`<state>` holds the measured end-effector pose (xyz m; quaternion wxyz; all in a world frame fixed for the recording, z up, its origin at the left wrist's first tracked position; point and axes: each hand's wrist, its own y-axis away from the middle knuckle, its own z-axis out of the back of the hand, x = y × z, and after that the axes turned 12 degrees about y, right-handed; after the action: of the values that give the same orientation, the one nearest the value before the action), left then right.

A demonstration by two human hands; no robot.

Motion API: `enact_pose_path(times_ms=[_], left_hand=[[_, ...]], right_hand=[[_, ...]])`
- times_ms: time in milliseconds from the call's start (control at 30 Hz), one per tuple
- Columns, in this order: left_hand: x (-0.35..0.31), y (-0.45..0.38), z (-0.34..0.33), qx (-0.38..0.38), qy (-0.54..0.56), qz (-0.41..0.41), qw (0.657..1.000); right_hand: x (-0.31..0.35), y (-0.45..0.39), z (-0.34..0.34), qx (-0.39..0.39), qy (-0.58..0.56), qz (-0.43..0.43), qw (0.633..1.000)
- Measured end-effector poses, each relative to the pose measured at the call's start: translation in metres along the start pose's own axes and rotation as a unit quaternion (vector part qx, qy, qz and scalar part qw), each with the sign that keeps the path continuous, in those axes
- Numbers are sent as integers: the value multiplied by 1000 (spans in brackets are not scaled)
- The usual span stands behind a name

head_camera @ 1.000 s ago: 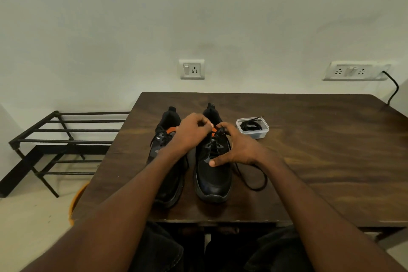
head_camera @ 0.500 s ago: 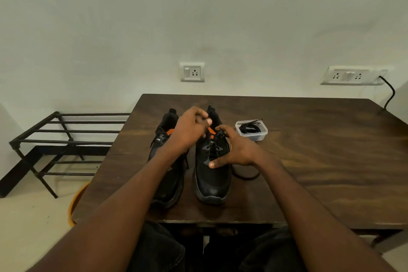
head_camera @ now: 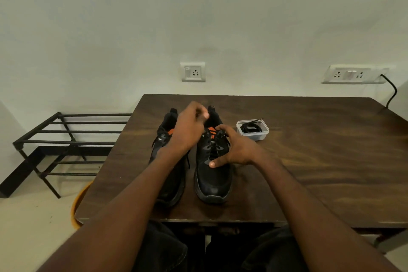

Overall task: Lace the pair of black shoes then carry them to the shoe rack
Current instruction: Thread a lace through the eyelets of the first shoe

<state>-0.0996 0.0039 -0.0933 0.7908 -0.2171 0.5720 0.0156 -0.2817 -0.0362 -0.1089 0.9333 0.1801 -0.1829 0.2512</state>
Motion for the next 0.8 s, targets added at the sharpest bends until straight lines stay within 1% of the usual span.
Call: enact_pose_path(times_ms=[33,67,100,133,200,267,300,333,367,400,433,467,500,533,567,600,633,667,700,733,767,800], left_hand=[[8,1,0,39,-107,-30,993],[15,1,-1,78,-188,-44,978],[19,1,-3,101,-244,-51,963],[20,0,-4,104,-274,-62,954],[19,-1,-4,87,-291,-82,949],[16,-2,-6,55,-303,-91,947],[15,-3,-7,27,-300,-91,949],[10,-4,-8,-17,-269,-89,959],[5,-6,-8,-67,-191,-73,977],[-6,-7,-7,-111,-70,-33,991],[-15,-9,-5,-141,82,11,987],[-22,-9,-1,-160,224,54,960],[-24,-10,2,-169,309,83,932],[-24,-8,5,-164,322,94,928],[-19,-6,7,-148,256,79,952],[-12,-3,8,-111,128,43,985],[-3,0,8,-57,-5,7,998],[6,2,7,5,-109,-14,994],[12,3,6,63,-183,-23,981],[16,4,4,99,-232,-23,967],[18,4,4,106,-263,-22,959],[18,4,5,92,-278,-22,956]], right_hand=[[1,0,0,0,4,0,1000],[2,0,0,1,3,1,1000],[2,0,0,1,-2,1,1000],[2,0,0,0,-7,2,1000],[1,1,0,0,-13,3,1000],[1,0,-1,0,-15,5,1000],[1,0,-2,-1,-16,5,1000],[0,0,-2,-1,-17,4,1000],[0,0,-1,0,-19,3,1000],[0,0,-1,2,-22,2,1000],[1,-1,0,5,-22,3,1000],[1,-1,0,6,-20,3,1000],[0,-2,0,7,-16,4,1000],[0,-2,0,6,-12,4,1000],[0,-3,0,5,-9,4,1000],[0,-3,0,4,-7,4,1000],[0,-3,-1,3,-5,4,1000],[0,-3,-1,2,-4,5,1000],[0,-3,-1,1,-5,6,1000],[0,-3,-1,0,-7,7,1000],[0,-3,-1,-1,-8,9,1000],[0,-3,-1,-1,-9,9,1000]])
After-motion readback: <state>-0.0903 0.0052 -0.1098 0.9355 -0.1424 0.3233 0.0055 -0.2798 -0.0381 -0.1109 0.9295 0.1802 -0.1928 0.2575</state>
